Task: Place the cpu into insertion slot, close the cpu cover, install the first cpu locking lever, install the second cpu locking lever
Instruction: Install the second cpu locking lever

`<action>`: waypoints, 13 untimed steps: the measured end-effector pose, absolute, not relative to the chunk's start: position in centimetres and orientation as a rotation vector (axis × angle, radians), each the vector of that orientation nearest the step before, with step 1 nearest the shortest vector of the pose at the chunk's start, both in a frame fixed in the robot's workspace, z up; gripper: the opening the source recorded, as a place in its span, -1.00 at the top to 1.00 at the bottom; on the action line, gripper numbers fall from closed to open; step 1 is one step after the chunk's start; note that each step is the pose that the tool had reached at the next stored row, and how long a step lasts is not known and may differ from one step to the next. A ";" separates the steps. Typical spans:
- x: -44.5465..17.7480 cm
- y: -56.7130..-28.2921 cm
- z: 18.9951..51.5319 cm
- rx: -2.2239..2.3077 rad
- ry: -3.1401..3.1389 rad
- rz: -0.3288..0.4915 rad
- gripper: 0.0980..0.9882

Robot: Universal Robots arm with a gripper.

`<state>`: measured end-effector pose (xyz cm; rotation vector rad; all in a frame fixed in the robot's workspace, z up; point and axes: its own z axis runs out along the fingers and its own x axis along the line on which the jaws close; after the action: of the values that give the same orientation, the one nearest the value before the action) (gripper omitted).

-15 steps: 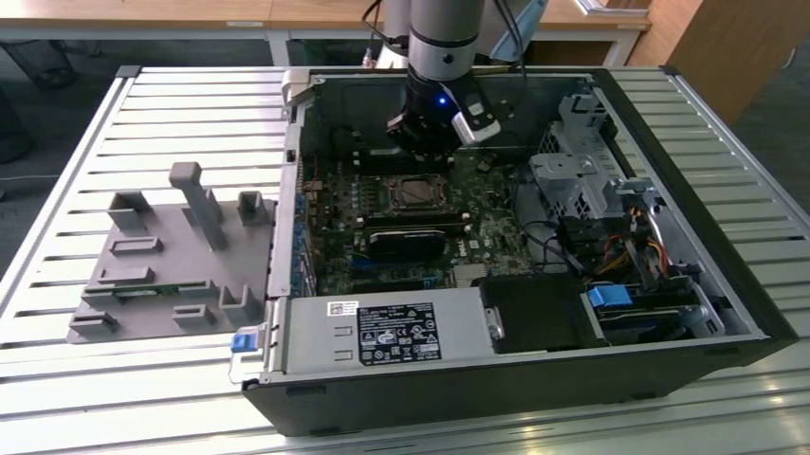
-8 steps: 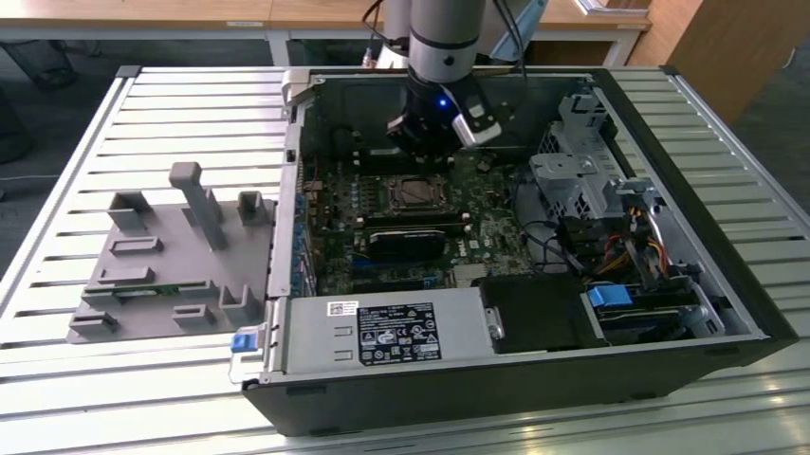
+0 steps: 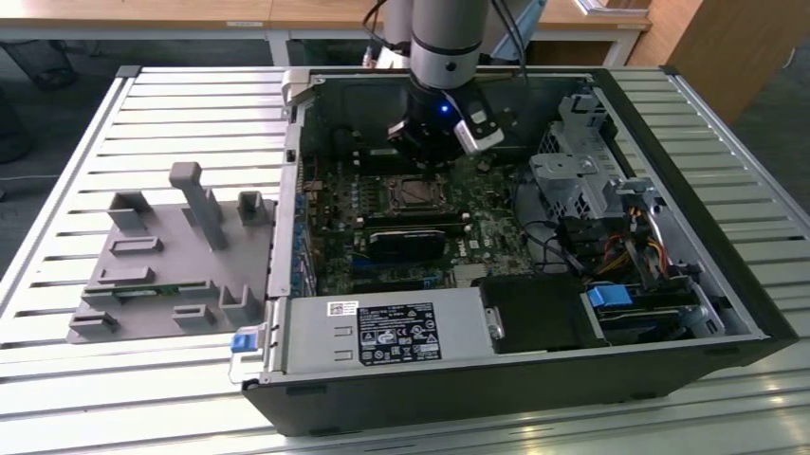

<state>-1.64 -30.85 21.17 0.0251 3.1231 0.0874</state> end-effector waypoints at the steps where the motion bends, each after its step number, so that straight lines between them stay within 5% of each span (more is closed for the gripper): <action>1: -1.6 -31.0 21.2 0.025 3.123 0.088 0.96; 13: -1.6 -31.7 21.7 0.025 3.123 0.090 0.96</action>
<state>-1.64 -31.74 21.73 0.0253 3.1229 0.0898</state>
